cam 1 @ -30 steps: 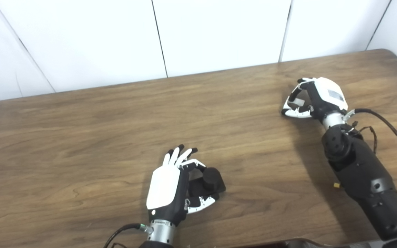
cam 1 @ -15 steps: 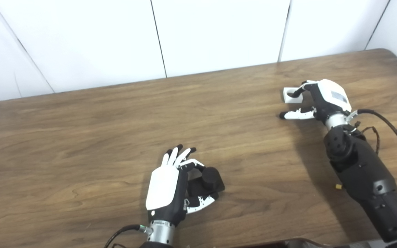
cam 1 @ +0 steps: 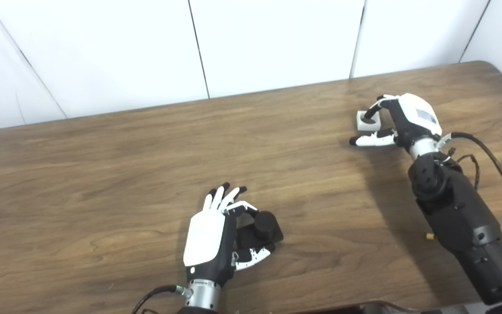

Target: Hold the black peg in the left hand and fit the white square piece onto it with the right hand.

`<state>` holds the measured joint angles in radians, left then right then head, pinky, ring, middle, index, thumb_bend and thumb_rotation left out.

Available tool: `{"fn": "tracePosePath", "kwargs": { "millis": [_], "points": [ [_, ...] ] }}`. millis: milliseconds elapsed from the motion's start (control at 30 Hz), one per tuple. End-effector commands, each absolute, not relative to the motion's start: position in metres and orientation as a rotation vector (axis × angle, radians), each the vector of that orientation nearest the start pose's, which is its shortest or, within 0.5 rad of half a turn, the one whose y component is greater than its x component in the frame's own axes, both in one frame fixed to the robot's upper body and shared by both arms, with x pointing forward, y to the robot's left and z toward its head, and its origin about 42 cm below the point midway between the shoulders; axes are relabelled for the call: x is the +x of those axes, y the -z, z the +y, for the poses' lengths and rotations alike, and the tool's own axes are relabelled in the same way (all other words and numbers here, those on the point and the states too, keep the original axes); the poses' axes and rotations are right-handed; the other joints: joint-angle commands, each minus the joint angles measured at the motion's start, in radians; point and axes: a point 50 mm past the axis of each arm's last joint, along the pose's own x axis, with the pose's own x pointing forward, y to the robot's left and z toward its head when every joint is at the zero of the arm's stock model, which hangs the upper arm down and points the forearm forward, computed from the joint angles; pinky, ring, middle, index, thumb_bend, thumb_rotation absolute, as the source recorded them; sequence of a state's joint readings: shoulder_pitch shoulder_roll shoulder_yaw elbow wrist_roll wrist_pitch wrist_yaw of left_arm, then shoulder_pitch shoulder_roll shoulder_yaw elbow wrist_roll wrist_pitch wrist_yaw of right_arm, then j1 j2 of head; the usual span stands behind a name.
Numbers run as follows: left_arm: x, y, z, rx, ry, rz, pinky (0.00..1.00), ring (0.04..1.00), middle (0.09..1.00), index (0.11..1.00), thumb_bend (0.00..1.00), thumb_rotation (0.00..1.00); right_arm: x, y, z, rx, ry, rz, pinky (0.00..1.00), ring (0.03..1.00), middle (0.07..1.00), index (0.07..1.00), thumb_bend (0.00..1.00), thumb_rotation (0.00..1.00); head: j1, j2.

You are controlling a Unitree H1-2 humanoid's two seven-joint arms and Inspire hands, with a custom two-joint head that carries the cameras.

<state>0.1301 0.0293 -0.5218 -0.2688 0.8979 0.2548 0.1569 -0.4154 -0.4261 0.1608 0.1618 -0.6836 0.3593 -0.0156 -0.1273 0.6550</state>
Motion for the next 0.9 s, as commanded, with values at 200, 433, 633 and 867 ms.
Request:
{"fn": "tracePosePath", "kwargs": {
  "millis": [200,433,633,867],
  "points": [
    [0.199,-0.115,0.098,0.823,0.136,-0.088,1.00,0.979,0.890,0.490,0.52,0.08,0.422,-0.244,-0.306,-1.149,0.226,-0.110,0.77,0.920,0.867,0.606,0.91,0.34,0.003,-0.007],
    [0.199,-0.114,0.098,0.824,0.131,-0.086,1.00,0.977,0.887,0.490,0.52,0.07,0.429,-0.255,-0.306,-1.145,0.219,-0.103,0.78,0.912,0.874,0.643,0.91,0.33,0.004,-0.013],
    [0.198,-0.114,0.099,0.822,0.130,-0.080,1.00,0.978,0.888,0.490,0.52,0.07,0.438,-0.260,-0.307,-1.150,0.191,-0.053,0.82,0.935,0.902,0.682,0.89,0.30,0.003,-0.019],
    [0.197,-0.114,0.099,0.819,0.126,-0.086,1.00,0.975,0.887,0.490,0.52,0.07,0.451,-0.266,-0.312,-1.223,0.153,0.002,0.83,0.958,0.919,0.724,0.88,0.26,-0.001,-0.026]
  ]
}}
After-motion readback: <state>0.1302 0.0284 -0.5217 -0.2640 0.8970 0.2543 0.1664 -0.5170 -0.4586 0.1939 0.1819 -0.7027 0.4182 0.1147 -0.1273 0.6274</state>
